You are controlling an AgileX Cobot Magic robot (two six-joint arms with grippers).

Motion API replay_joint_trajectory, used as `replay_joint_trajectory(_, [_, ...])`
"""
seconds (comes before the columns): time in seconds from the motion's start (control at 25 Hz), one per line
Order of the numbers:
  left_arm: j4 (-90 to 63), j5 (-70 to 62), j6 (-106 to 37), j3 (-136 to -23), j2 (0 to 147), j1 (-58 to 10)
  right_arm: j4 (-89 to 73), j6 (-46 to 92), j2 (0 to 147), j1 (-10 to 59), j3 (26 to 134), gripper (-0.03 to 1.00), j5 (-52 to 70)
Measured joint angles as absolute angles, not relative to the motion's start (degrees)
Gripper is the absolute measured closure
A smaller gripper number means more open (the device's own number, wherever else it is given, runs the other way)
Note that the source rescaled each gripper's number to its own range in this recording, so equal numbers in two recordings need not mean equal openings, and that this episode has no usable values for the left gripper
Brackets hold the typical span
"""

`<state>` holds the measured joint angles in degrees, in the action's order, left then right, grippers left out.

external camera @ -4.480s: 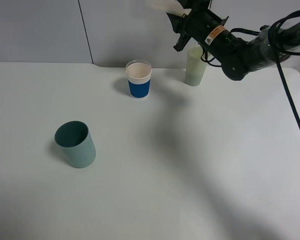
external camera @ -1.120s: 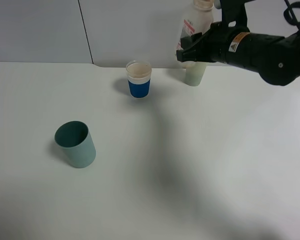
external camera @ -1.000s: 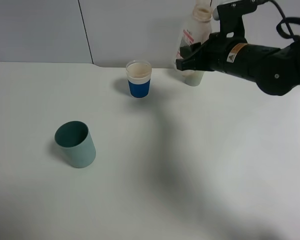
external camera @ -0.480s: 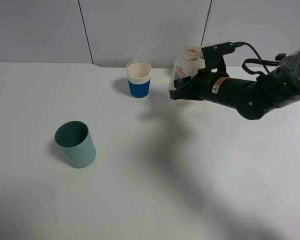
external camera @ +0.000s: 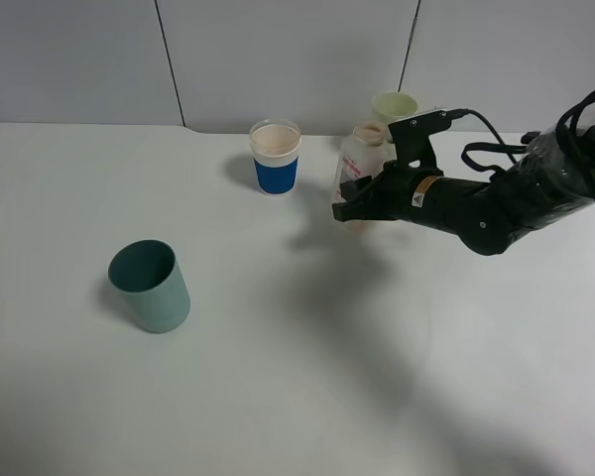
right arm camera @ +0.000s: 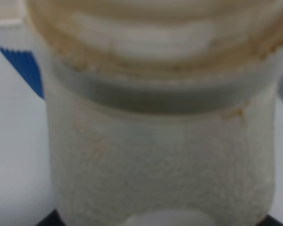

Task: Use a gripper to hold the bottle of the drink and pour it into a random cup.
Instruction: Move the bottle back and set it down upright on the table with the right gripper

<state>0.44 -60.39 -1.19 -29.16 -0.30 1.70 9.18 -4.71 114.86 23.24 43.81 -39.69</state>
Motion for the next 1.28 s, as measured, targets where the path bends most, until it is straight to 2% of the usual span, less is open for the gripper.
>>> replay_joint_trajectory(0.8, [0.4,-60.4,-1.2,-29.2,-0.3,1.7,11.0,-6.8,116.1,23.2,43.9,0.97,-42.0])
replay_joint_trajectory(0.84, [0.4,-60.4,-1.2,-29.2,-0.3,1.7,11.0,-7.1,116.1,23.2,43.9,0.95,-42.0])
replay_joint_trajectory(0.88, [0.4,-60.4,-1.2,-29.2,-0.3,1.7,11.0,-7.3,116.1,23.2,43.9,0.88,-42.0])
replay_joint_trajectory(0.96, [0.4,-60.4,-1.2,-29.2,-0.3,1.7,11.0,-8.1,116.2,23.2,43.9,0.67,-41.5])
replay_joint_trajectory(1.08, [0.4,-60.4,-1.2,-29.2,-0.3,1.7,11.0,-8.7,116.6,23.2,43.8,0.26,-41.9])
replay_joint_trajectory(1.12, [0.4,-60.4,-1.2,-29.2,-0.3,1.7,11.0,-8.7,116.7,23.2,43.8,0.17,-42.1])
replay_joint_trajectory(1.2, [0.4,-60.4,-1.2,-29.2,-0.3,1.7,11.0,-8.7,116.7,23.2,43.8,0.04,-42.9])
replay_joint_trajectory(1.28, [0.4,-60.4,-1.2,-29.2,-0.3,1.7,11.0,-8.7,116.7,23.2,43.8,0.0,-43.1])
